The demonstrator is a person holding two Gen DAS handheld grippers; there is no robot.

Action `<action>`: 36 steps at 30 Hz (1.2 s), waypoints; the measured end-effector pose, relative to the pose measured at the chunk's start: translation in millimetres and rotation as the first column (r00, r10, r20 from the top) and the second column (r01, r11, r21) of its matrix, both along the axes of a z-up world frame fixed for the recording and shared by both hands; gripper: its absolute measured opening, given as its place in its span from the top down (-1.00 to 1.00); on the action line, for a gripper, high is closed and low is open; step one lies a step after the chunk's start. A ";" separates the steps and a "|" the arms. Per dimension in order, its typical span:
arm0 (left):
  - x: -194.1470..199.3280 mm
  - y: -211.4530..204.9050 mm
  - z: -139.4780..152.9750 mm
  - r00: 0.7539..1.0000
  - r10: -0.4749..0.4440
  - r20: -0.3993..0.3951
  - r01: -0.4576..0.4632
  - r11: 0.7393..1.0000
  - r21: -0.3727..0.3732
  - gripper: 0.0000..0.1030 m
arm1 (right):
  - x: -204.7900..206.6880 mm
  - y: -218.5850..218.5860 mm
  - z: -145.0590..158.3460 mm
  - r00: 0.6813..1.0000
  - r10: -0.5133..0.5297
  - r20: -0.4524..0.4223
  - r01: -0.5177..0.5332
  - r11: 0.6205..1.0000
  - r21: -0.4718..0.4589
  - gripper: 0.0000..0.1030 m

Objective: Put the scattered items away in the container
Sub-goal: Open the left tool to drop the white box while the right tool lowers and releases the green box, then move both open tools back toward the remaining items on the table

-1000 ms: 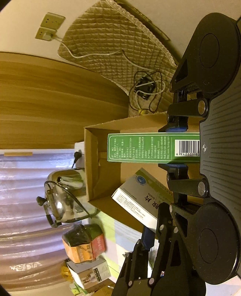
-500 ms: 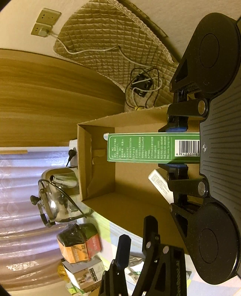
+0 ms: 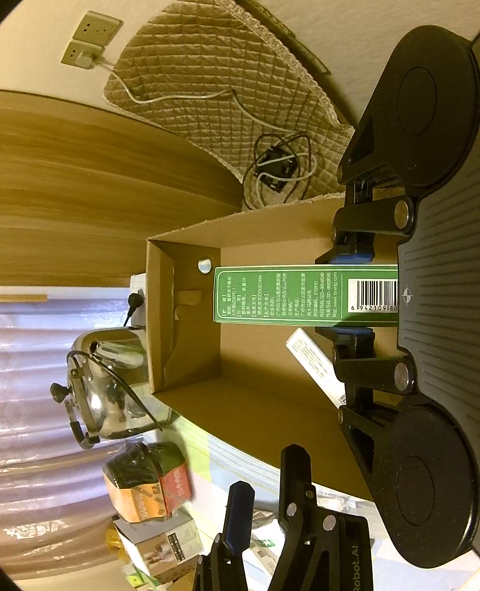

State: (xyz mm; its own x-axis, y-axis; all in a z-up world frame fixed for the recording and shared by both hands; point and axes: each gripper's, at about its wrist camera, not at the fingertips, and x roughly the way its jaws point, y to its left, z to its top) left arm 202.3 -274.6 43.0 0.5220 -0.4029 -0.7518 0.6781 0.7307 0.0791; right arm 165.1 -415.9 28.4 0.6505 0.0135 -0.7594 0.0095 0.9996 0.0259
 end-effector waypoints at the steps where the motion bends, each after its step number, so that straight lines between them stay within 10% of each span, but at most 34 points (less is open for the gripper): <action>1: 0.0 0.3 0.0 1.000 0.000 0.000 0.000 1.000 -0.001 0.08 | 0.3 0.3 -0.1 1.000 0.001 0.001 -0.001 1.000 0.000 0.36; 36: -21.0 32.6 9.2 0.999 0.043 0.012 -0.042 0.999 -0.022 -0.04 | -22.4 3.7 33.2 0.996 -0.006 0.089 0.006 1.000 0.001 0.35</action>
State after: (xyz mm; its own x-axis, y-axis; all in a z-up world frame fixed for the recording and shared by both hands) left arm 181.4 -242.0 52.2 0.5483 -0.3960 -0.7366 0.6454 0.7604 0.0716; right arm 142.7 -412.2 61.6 0.7155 0.0103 -0.6986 0.0130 0.9995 0.0280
